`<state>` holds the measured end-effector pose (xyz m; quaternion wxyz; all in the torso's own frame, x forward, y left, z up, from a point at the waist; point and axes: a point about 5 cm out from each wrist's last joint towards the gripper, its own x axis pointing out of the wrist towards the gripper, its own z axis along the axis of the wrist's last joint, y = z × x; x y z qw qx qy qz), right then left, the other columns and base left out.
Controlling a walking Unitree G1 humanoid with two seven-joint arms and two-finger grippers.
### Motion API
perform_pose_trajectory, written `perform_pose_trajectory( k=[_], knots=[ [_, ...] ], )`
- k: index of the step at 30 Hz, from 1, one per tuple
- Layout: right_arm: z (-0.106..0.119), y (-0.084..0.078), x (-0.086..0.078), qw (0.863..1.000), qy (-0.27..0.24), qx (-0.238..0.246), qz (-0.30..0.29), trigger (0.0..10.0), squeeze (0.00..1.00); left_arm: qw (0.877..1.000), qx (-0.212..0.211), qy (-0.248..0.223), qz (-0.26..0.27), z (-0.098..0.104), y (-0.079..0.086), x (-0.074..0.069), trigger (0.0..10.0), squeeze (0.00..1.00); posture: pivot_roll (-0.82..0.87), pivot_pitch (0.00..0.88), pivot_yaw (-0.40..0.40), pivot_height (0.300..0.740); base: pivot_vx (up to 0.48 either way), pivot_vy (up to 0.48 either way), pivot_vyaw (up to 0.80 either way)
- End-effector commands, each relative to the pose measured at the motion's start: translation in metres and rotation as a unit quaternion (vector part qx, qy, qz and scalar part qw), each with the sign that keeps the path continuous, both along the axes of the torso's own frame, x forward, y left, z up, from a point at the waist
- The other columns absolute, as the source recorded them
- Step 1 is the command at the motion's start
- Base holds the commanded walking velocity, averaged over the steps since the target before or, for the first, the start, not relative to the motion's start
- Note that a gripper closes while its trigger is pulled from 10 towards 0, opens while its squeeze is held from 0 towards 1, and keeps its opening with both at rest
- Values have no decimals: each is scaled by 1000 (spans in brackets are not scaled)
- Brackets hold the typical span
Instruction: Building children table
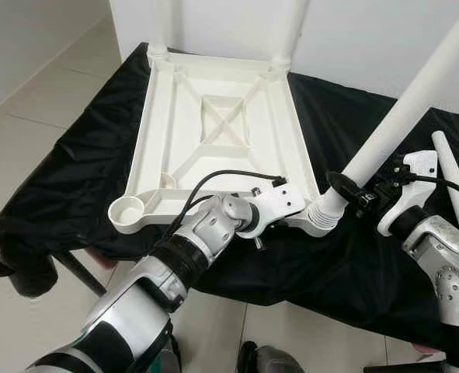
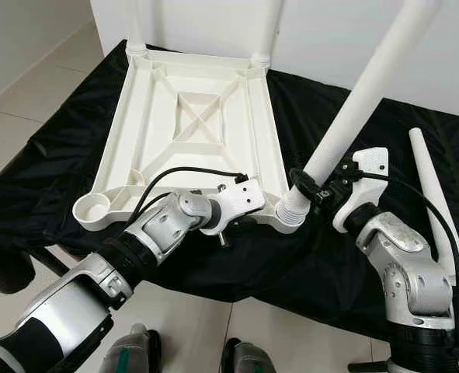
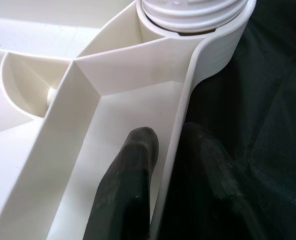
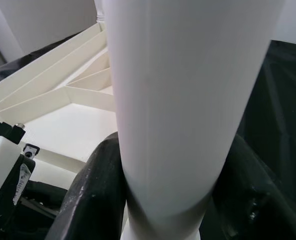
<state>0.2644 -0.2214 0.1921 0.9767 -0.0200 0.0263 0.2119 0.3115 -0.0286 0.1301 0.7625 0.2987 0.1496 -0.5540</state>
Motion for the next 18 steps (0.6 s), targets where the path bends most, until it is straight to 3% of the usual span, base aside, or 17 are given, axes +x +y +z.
perform_pose_trajectory(
  k=[1, 8, 18],
  knots=[
    [-16, -11, -2, 999, 44, -15, -23, 10000, 0, 999, 12, -34, -24, 10, -3, 2, 10000, 0, -20, 83, -51, 740, 0, 0, 0],
    [-19, -13, -2, 999, 45, -17, -25, 10000, 0, 999, 12, -36, -25, 11, -3, 2, 10000, 0, -18, 84, -51, 740, 0, 0, 0],
    [-30, 6, -11, 999, 40, -8, 15, 10000, 0, 999, 12, -39, -26, 12, -3, 2, 10000, 0, -15, 88, -49, 740, 0, 0, 0]
  ],
)
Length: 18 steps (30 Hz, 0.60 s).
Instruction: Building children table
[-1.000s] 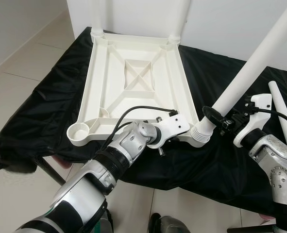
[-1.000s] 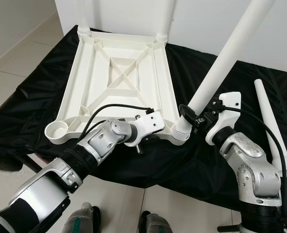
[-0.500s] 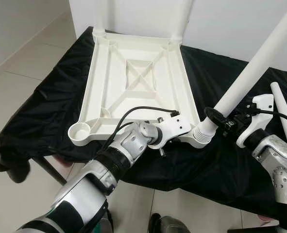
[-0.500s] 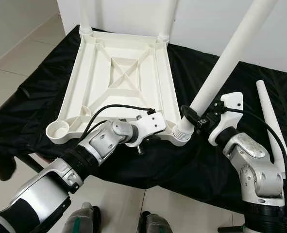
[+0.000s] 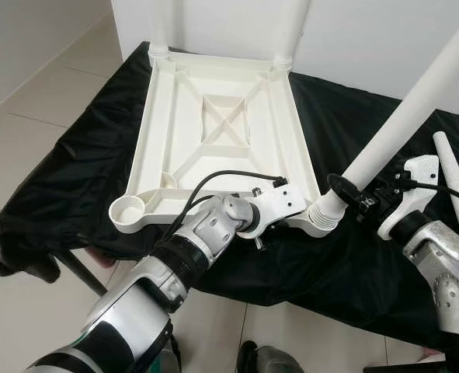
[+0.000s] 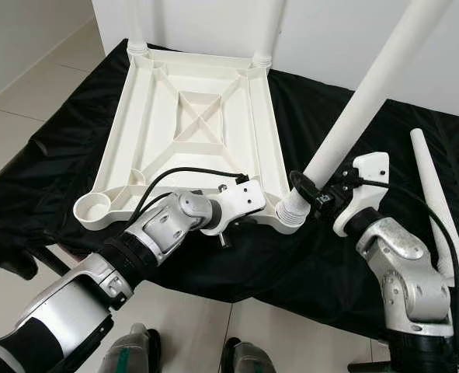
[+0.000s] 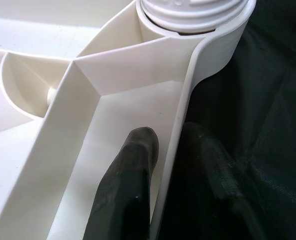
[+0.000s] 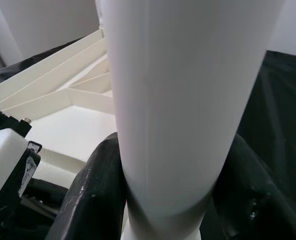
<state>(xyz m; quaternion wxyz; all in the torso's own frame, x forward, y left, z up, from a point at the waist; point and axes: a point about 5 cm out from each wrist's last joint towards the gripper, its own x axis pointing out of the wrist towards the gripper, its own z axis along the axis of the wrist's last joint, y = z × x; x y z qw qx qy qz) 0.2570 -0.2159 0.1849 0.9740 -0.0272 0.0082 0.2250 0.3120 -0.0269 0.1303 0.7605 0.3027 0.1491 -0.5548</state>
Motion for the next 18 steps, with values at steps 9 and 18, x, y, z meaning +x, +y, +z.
perform_pose_trajectory(
  k=[9, 18],
  knots=[
    [-24, 7, -10, 998, 57, -3, 26, 10000, 0, 999, 8, -39, -26, 13, -5, 2, 10000, 0, -15, 94, -48, 740, 0, 0, 0],
    [-29, 7, -5, 998, 68, -4, 17, 10000, 0, 999, 7, -39, -27, 14, -5, 2, 10000, 0, -13, 92, -47, 740, 0, 0, 0]
  ],
)
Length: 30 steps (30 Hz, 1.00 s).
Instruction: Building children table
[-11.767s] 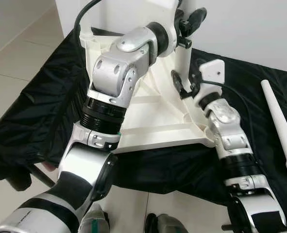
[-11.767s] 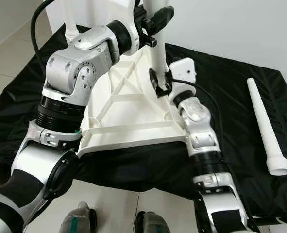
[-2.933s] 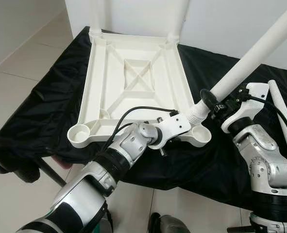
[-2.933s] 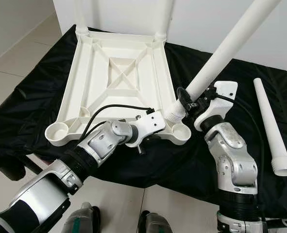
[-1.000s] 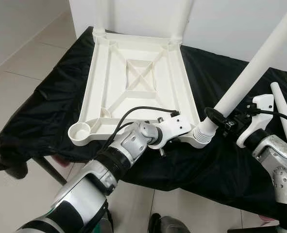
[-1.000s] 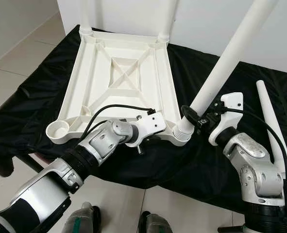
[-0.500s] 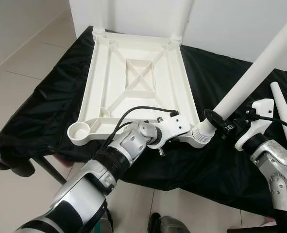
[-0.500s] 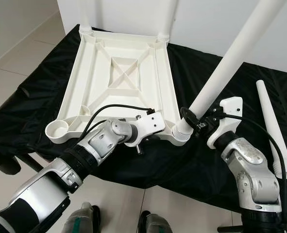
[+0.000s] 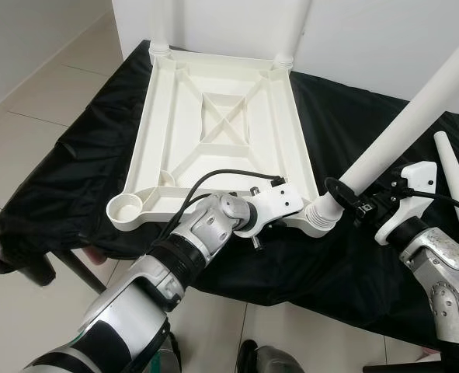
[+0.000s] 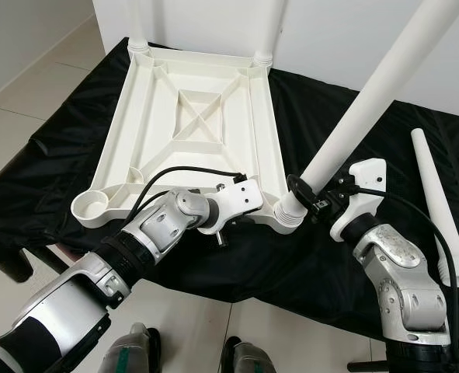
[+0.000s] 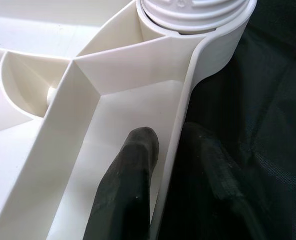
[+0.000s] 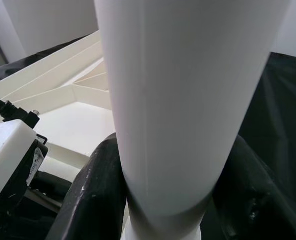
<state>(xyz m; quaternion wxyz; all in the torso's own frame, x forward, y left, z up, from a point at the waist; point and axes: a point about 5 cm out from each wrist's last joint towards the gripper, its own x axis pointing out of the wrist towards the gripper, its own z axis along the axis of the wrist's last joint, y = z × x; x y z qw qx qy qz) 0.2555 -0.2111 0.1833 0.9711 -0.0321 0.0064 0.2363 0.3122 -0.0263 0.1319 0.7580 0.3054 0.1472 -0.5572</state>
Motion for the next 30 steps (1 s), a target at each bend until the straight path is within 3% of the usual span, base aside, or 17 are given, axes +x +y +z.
perform_pose_trajectory(
  k=[1, 12, 30],
  knots=[
    [-28, 3, -2, 997, 72, -2, 5, 10000, 0, 999, 6, -38, -23, 13, -6, 2, 10000, 0, -11, 92, -47, 740, 0, 0, 0],
    [-36, 11, 4, 997, 80, -6, 21, 10000, 0, 999, 6, -41, -23, 15, -5, 2, 10000, 0, -6, 94, -48, 740, 0, 0, 0],
    [-40, 17, 19, 996, 83, 10, -11, 10000, 0, 999, 5, -43, -28, 17, -6, 1, 10000, 0, -3, 85, -49, 740, 0, 0, 0]
  ],
)
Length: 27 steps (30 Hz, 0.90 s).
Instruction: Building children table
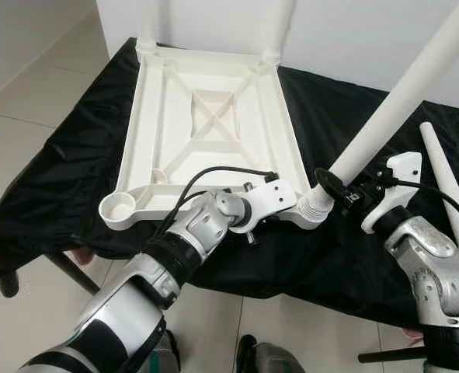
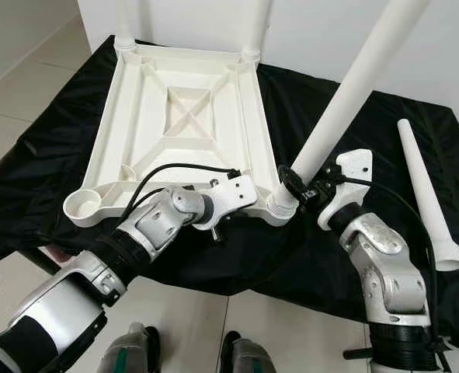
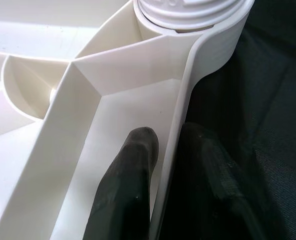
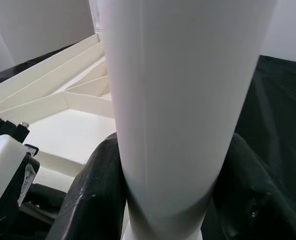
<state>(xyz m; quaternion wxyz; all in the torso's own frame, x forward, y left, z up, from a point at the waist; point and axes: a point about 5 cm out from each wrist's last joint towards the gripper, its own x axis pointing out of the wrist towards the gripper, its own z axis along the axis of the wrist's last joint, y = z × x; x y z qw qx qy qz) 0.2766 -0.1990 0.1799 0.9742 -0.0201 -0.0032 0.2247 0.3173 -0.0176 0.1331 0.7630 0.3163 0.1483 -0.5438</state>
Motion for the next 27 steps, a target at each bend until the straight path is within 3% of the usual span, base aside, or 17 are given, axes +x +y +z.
perform_pose_trajectory(
  k=[1, 12, 27],
  knots=[
    [-37, 6, -1, 996, 90, -2, 1, 10000, 0, 999, -4, -33, -40, 15, -15, -5, 10000, 0, -3, 85, -49, 740, 0, 0, 0],
    [-38, 10, -3, 997, 81, 1, -10, 10000, 0, 999, -4, -34, -38, 16, -14, -4, 10000, 0, 0, 87, -53, 740, 0, 0, 0],
    [-35, 30, -6, 996, 56, 42, -60, 10000, 0, 998, -5, -39, -42, 19, -15, -3, 10000, 0, -4, 87, -50, 740, 0, 0, 0]
  ],
)
